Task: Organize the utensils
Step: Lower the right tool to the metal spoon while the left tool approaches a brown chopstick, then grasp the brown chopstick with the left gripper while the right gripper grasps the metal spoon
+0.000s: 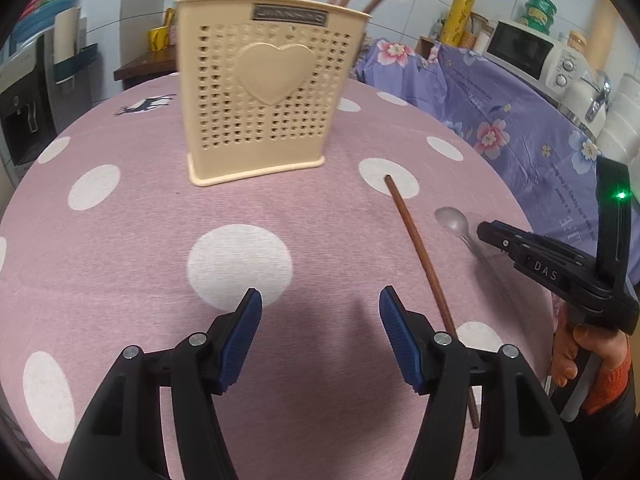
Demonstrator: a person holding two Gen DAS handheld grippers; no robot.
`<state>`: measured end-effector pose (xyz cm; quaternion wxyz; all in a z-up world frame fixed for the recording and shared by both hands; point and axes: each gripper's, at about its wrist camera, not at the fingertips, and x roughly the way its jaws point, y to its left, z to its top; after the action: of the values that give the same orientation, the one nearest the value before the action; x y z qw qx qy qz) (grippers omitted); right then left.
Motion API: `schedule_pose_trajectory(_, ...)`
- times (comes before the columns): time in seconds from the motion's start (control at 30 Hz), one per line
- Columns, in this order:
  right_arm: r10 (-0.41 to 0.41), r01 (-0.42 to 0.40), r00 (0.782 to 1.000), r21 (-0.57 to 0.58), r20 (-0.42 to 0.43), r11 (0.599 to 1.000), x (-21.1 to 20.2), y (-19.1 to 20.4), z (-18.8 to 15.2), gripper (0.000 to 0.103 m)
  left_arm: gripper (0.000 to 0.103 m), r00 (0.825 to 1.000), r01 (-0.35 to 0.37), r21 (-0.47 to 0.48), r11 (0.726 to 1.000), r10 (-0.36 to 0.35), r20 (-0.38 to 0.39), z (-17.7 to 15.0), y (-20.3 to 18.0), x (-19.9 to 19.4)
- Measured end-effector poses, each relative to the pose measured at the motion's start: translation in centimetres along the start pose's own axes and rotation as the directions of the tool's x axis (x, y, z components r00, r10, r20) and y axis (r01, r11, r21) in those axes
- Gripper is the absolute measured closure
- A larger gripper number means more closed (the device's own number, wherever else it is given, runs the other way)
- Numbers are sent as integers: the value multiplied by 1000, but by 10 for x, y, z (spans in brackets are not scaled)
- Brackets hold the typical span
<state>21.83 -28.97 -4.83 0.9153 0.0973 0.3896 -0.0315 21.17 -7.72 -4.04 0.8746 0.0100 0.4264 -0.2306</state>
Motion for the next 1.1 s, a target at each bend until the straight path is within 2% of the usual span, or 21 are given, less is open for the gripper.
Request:
schedule_pose_trajectory(0.17, -6, 6, 1000, 57, 0, 998, -6, -14, -2, 78, 42, 997, 57, 62, 996, -54, -47, 18, -29, 22)
schedule_pose_trajectory(0.27, -4, 4, 1000, 75, 7, 997, -11, -19, -4, 77, 49, 994, 82, 97, 992, -74, -79, 30, -48, 42)
schedule_pose_trajectory(0.33, -4, 3, 1000, 81, 9, 997, -14, -21, -5, 77, 62, 994, 63, 120, 991, -51, -101, 38, -59, 56)
schedule_pose_trajectory(0.4, -7, 6, 1000, 82, 11, 997, -18, -22, -5, 77, 65, 993, 56, 132, 990, -41, -108, 48, -68, 68)
schedule_pose_trajectory(0.47, -5, 4, 1000, 86, 11, 996, -20, -23, -6, 77, 66, 994, 4, 157, 988, 13, -106, 57, -73, 80)
schedule_pose_trajectory(0.53, -3, 2, 1000, 83, 9, 997, -21, -22, -6, 77, 70, 992, -13, 152, 988, 32, -123, 64, -72, 89)
schedule_pose_trajectory(0.63, 5, -5, 1000, 79, 8, 997, -22, -21, -6, 77, 79, 991, -53, 173, 983, 73, -111, 72, -73, 96)
schedule_pose_trajectory(0.73, 17, -17, 1000, 73, -2, 997, -18, -18, -5, 77, 90, 990, -63, 170, 983, 83, -114, 78, -71, 100)
schedule_pose_trajectory(0.83, 37, -35, 999, 60, -19, 998, -13, -15, -4, 77, 92, 991, -57, 168, 984, 77, -112, 78, -68, 98)
schedule_pose_trajectory(0.9, 57, -56, 998, 51, -27, 997, -10, -13, -5, 69, 93, 991, -56, 161, 985, 75, -115, 76, -66, 96)
schedule_pose_trajectory(0.93, 62, -61, 998, 47, -27, 997, -10, -13, -4, 54, 94, 990, -55, 160, 986, 74, -117, 74, -64, 93)
schedule_pose_trajectory(0.97, 66, -66, 998, 38, -23, 997, -10, -11, -4, 47, 94, 990, -53, 161, 985, 73, -118, 73, -63, 92)
schedule_pose_trajectory(1.1, 75, -76, 996, -19, -51, 997, -2, 0, -2, 47, 94, 991, -59, 159, 986, 77, -113, 62, -50, 79)
